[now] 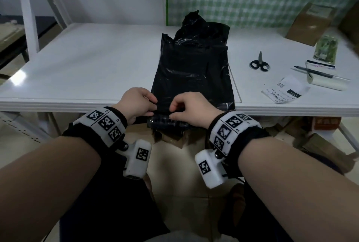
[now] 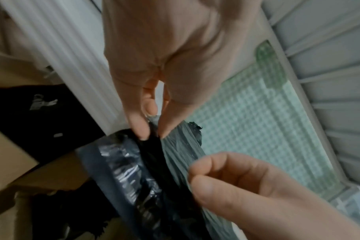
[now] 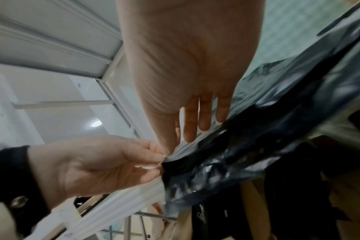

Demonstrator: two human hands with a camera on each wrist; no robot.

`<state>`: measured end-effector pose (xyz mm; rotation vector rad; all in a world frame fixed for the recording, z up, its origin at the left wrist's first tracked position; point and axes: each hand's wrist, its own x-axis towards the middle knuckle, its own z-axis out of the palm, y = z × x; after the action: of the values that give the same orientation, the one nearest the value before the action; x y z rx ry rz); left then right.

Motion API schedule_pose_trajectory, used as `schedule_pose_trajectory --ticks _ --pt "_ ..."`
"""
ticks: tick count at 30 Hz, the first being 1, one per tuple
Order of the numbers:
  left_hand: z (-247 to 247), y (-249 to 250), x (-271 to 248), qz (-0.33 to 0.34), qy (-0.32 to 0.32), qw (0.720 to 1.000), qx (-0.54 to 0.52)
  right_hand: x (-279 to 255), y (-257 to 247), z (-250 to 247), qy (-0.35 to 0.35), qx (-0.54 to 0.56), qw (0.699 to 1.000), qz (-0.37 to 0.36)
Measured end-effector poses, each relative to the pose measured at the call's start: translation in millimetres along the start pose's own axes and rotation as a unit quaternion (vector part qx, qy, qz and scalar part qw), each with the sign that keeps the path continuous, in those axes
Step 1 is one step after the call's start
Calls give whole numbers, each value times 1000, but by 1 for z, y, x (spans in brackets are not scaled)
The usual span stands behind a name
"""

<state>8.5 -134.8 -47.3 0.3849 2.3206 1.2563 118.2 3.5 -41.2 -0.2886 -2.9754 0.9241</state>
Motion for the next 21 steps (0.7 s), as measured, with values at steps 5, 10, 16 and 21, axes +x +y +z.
schedule_pose_trajectory --ticks 5,10,16,21 --pt "-4 -6 -1 -15 43 999 0 12 -22 20 -3 7 1000 -29" --pt "-8 -15 -1 -29 52 998 -11 21 -27 32 15 6 1000 -13" --pt "-13 -18 -8 -21 9 993 -118 26 -29 38 31 16 999 -9" --pt "-15 -18 -12 -6 -21 988 -155 29 -33 40 31 41 999 -4"
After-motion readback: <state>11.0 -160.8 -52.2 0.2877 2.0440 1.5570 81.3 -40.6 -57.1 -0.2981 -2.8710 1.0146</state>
